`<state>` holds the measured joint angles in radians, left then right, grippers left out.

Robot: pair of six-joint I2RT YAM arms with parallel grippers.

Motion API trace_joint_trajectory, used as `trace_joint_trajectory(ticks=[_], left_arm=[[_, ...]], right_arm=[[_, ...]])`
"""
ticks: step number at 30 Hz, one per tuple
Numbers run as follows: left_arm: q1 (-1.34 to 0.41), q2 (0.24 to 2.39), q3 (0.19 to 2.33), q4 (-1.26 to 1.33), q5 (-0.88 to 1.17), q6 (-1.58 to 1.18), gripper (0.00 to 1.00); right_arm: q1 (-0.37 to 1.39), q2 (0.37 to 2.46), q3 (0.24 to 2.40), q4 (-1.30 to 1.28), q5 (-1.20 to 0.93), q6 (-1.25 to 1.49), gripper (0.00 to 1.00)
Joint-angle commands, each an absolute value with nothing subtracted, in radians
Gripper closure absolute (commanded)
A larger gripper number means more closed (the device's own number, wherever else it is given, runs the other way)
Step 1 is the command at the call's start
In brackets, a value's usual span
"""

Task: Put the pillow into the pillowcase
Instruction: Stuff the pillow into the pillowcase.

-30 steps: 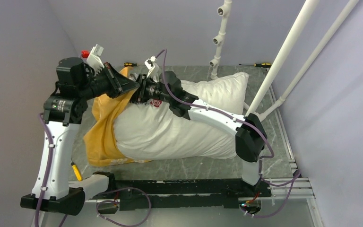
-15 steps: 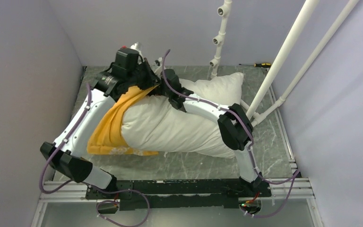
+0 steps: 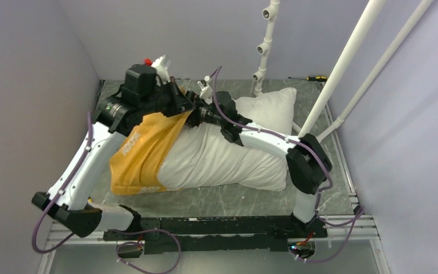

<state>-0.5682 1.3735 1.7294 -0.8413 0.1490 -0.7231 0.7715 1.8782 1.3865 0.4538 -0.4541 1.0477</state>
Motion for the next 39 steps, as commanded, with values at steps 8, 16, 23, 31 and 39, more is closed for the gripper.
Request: trace_joint_trajectory(ticks=[8,16,23,31,39], left_arm=[[-0.352,1.223,1.500,-0.654,0.570,-0.779,1.00],[-0.301,1.209,1.556,-0.704,0.524,-0.746,1.00],[-0.281,1.181,1.525,-0.615,0.583,-0.796,1.00],[-0.279,1.198,1.539,-0.622,0.606,-0.799,1.00],[-0.279,1.191,1.550,-0.635,0.640,-0.810,1.00]], right_arm=[[0.786,1.525,1.180,0.003,-0.272,0.840,0.00],[0.755,1.340,1.134,-0.181,-0.169,0.739,0.00],[0.753,1.259,1.121,-0.075,-0.361,0.689,0.01],[0.901,1.371,1.155,0.278,-0.505,0.824,0.14],[0.914,1.594,1.213,0.473,-0.543,0.931,0.22]])
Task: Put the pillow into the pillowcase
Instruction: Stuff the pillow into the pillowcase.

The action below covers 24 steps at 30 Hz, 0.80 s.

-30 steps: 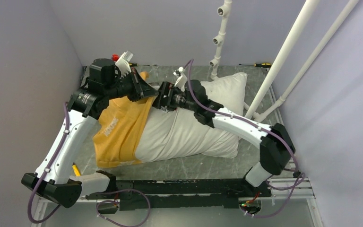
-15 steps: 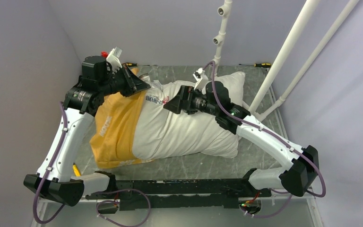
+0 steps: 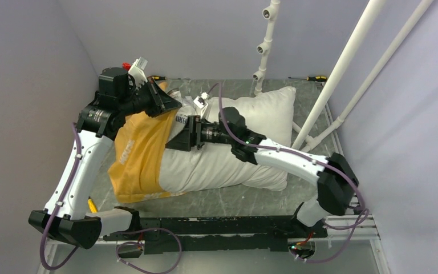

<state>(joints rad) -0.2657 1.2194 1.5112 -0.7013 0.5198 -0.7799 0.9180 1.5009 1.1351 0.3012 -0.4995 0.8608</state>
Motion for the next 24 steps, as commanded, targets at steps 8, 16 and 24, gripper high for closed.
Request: trace_joint_trajectory(ticks=[8,16,24], left_arm=[[-0.279,1.190,1.558,-0.673,0.660,-0.799,1.00],[-0.279,1.207,1.641,-0.779,0.557,-0.723,1.00],[-0.279,1.161,1.647,-0.770,0.523,-0.731,1.00]], right_arm=[[0.937,1.762,1.328,0.700,-0.637,1.034,0.36],[0.937,1.607,1.264,0.499,-0.500,0.920,0.17],[0.907,1.364,1.121,0.472,-0.386,0.831,0.12]])
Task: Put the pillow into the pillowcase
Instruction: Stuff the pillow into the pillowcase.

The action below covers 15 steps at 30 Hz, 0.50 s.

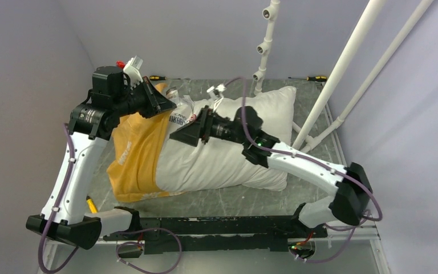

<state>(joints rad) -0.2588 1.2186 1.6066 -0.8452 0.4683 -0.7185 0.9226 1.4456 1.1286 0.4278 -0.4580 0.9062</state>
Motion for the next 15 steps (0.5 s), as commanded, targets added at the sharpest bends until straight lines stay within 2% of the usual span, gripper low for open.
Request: trace_joint_trajectory(ticks=[1,7,15], left_arm=[[-0.279,1.158,1.636,-0.755,0.537,-0.743,1.00],[-0.279,1.153,1.595,-0.661,0.622,-0.818,1.00],[-0.279,1.142,1.603,-0.664,0.611,-0.822,1.00]], right_arm=[[0.905,1.372,1.135,0.489,-0.412,0.820,0.12],[0.905,1.567,1.328,0.464,-0.518,0.817,0.20],[0.920,1.738,1.389,0.538,-0.578,0.918,0.36]])
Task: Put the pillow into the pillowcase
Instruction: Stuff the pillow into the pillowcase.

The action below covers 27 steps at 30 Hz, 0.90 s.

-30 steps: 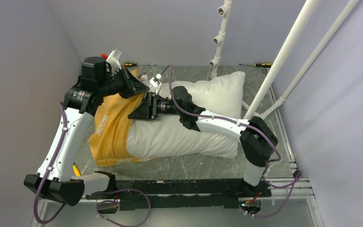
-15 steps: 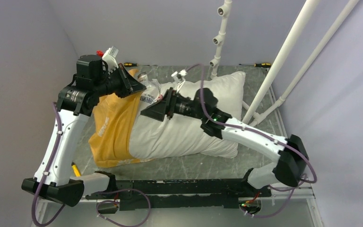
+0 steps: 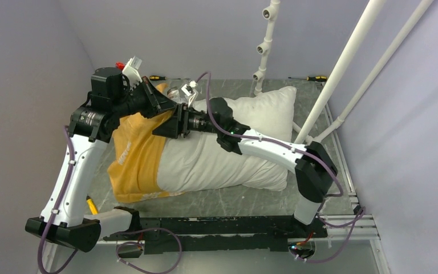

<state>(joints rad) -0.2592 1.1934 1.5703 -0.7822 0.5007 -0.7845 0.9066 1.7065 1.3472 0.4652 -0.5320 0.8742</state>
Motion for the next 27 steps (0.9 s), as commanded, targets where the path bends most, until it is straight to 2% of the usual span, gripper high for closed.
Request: trace_joint_trajectory(ticks=[1,3,4,6,7,8,9,10,11,12,15,17,20,24,27], left_arm=[[-0.279,1.144,1.609,-0.668,0.605,-0.819,1.00],[-0.279,1.146,1.611,-0.665,0.598,-0.819,1.00],[-0.279,1.146,1.609,-0.658,0.598,-0.819,1.00],[-0.279,1.152,1.605,-0.651,0.595,-0.818,1.00],[-0.279,1.159,1.606,-0.650,0.599,-0.811,1.00],[-0.279,1.165,1.610,-0.656,0.605,-0.799,0.95],[-0.279,1.175,1.620,-0.671,0.610,-0.781,0.88],[-0.279,1.184,1.638,-0.704,0.604,-0.748,0.75],[-0.279,1.195,1.666,-0.758,0.577,-0.713,0.55],[-0.279,1.203,1.696,-0.846,0.538,-0.672,0.40],[-0.279,1.202,1.802,-1.020,0.326,-0.572,0.18],[-0.279,1.157,1.828,-1.058,0.209,-0.526,0.08],[-0.279,1.141,1.834,-1.083,0.244,-0.447,0.07],[-0.279,1.169,1.780,-1.137,0.322,-0.369,0.19],[-0.282,1.146,1.688,-1.064,0.333,-0.363,0.21]], right_arm=[[0.925,1.739,1.379,0.542,-0.575,0.921,0.36],[0.933,1.733,1.352,0.555,-0.566,0.926,0.38],[0.936,1.729,1.337,0.571,-0.563,0.936,0.45],[0.942,1.726,1.316,0.610,-0.569,0.951,0.63],[0.943,1.724,1.318,0.607,-0.572,0.949,0.76],[0.943,1.723,1.326,0.590,-0.570,0.942,0.91],[0.941,1.713,1.333,0.568,-0.562,0.939,1.00],[0.935,1.704,1.340,0.554,-0.552,0.937,1.00],[0.924,1.694,1.344,0.556,-0.549,0.942,1.00],[0.910,1.688,1.353,0.559,-0.552,0.954,1.00],[0.849,1.673,1.378,0.530,-0.551,0.999,1.00],[0.800,1.663,1.381,0.530,-0.556,1.039,1.00],[0.731,1.669,1.413,0.541,-0.599,1.103,1.00],[0.704,1.682,1.489,0.538,-0.631,1.167,1.00],[0.704,1.699,1.548,0.526,-0.638,1.209,1.00]])
